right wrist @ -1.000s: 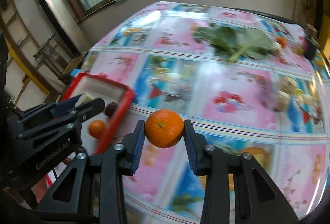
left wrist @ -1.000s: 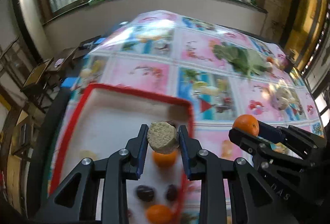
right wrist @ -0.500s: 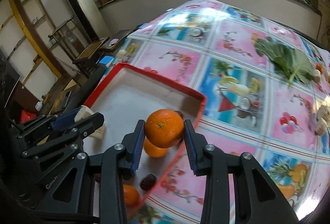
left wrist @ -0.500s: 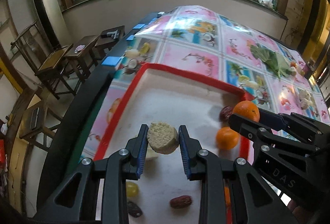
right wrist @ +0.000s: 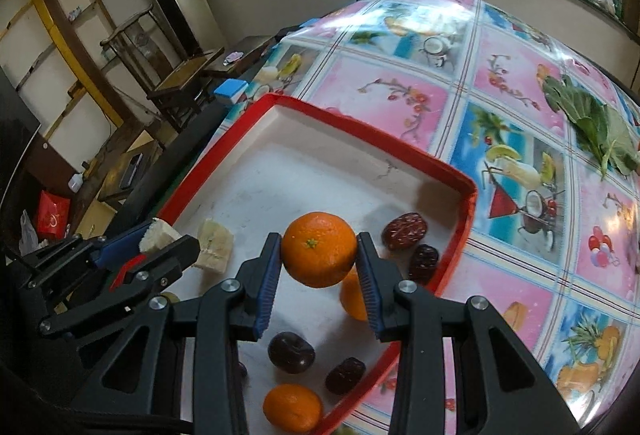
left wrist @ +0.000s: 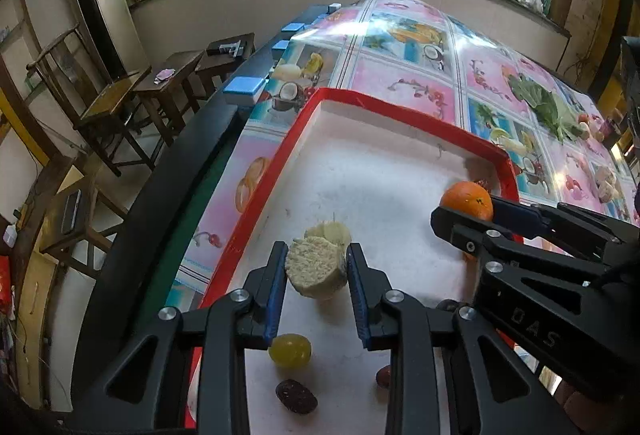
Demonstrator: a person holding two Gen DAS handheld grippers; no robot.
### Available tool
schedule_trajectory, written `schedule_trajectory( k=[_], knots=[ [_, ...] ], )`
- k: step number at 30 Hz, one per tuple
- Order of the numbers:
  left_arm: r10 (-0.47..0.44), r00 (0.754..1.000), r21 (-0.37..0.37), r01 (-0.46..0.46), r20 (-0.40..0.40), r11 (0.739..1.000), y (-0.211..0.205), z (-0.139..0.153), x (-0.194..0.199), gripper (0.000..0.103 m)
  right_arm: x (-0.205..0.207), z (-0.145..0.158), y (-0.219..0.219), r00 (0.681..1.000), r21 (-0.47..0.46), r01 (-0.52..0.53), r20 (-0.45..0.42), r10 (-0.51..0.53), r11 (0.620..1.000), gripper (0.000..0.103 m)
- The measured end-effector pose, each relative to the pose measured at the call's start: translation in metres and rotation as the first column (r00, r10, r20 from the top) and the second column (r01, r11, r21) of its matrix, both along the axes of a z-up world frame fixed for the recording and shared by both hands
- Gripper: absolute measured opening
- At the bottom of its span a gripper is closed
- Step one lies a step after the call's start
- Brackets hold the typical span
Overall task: Organize fruits
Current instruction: 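Carry the mandarin and round beige cake in both grippers over the tray, then open both grippers to drop the mandarin and cake into the tray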
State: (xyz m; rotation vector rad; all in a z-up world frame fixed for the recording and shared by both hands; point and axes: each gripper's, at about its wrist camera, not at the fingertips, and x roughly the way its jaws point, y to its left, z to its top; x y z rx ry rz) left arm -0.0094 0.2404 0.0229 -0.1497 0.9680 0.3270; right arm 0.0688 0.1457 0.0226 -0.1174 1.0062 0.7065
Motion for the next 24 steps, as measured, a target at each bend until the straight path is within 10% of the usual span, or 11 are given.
schedule_trajectory(
  k=[24],
  knots=[
    [0.000, 1.000, -0.020, 0.000, -0.009, 1.000, 0.004, -0.008, 0.001, 0.029, 0.004, -0.018, 0.020, 1.000, -0.054, -0.013, -0.016, 0.012, 0.998, 0.039]
  ],
)
